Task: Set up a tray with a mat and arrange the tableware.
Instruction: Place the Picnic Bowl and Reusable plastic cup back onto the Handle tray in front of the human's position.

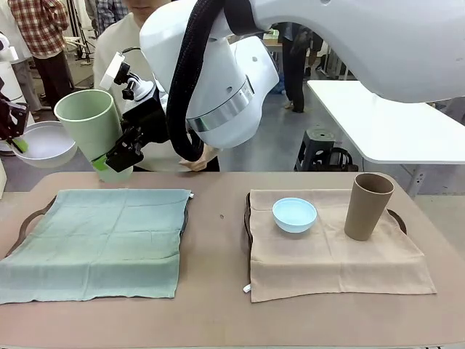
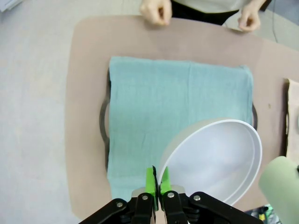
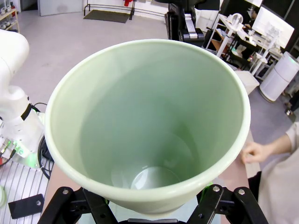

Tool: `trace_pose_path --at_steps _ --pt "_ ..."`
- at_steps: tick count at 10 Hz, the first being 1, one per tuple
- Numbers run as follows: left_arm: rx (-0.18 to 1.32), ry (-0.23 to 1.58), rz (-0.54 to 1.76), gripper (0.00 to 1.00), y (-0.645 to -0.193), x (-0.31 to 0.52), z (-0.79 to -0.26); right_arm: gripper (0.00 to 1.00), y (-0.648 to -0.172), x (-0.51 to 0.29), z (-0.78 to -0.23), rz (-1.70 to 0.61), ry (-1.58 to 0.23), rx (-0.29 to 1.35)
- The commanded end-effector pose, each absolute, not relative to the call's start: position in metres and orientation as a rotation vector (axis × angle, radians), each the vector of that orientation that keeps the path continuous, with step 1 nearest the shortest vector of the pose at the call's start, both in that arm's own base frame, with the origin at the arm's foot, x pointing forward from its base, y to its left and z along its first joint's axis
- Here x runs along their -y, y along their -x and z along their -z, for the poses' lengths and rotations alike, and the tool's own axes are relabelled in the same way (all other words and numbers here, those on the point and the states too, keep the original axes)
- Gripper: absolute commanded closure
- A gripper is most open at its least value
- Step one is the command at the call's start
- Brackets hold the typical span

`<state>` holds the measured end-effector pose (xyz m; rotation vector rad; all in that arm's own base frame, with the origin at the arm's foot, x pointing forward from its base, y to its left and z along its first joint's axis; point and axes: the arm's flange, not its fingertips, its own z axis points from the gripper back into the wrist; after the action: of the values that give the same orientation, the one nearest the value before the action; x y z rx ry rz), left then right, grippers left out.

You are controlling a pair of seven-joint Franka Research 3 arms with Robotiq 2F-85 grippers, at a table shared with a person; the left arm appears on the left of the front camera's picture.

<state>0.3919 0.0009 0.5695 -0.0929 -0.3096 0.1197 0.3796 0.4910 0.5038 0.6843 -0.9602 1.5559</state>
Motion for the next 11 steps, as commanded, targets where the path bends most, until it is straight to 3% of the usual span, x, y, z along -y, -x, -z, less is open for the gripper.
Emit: trace_pose_path --at_steps 1,3,4,5,11 --pt "0.312 0.092 -0.115 1.0 -0.394 0.0 -0.571 0.78 -0.38 -0.492 -0.505 -1.563 -0.679 0.959" --pt "0.312 0.092 -0.115 1.0 -0.394 0.0 -0.571 0.78 -0.38 -0.492 -0.505 -1.563 -0.679 0.959" --pt "0.312 0.092 -0.115 1.0 -0.394 0.0 -0.571 0.18 -0.38 -0.491 -0.504 -1.556 -0.684 0.96" --pt "0.31 0.093 -0.12 0.96 -0.392 -0.001 -0.569 0.18 -0.393 -0.485 -0.481 -1.515 -0.75 0.92" --pt "0.133 0.109 -0.054 0.96 -0.418 0.01 -0.446 0.18 -0.433 -0.476 -0.36 -1.465 -0.923 0.848"
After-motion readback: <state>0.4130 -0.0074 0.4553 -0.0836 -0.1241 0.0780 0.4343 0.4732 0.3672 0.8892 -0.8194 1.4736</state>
